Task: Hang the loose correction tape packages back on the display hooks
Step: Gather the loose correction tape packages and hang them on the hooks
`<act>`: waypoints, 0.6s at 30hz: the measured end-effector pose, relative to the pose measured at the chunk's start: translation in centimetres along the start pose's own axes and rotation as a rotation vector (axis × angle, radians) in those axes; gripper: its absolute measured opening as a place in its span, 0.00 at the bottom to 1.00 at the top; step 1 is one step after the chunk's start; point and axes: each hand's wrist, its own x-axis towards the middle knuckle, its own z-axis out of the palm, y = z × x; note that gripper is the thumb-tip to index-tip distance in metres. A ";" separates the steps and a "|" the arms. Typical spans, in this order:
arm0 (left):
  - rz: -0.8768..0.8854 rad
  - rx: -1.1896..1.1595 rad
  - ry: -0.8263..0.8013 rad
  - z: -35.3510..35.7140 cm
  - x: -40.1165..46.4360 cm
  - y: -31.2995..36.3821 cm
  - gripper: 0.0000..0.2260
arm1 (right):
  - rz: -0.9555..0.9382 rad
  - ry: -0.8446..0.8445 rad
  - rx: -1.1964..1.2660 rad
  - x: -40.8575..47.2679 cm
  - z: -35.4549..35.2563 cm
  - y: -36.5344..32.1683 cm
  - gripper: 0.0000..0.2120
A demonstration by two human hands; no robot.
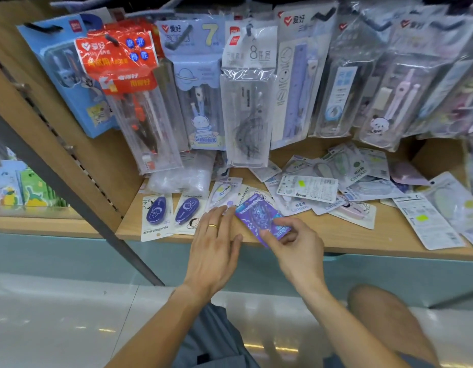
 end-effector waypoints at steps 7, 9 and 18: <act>0.070 -0.070 -0.169 1.4 1.8 3.2 0.25 | -0.270 0.035 -0.360 4.2 -1.8 0.3 0.18; 0.025 -0.052 -0.168 1.3 2.3 3.5 0.25 | -0.422 0.223 -0.657 6.4 -3.7 0.9 0.24; 0.008 0.092 -0.116 1.2 2.4 3.3 0.16 | -0.549 0.307 -0.645 9.3 -8.1 0.2 0.05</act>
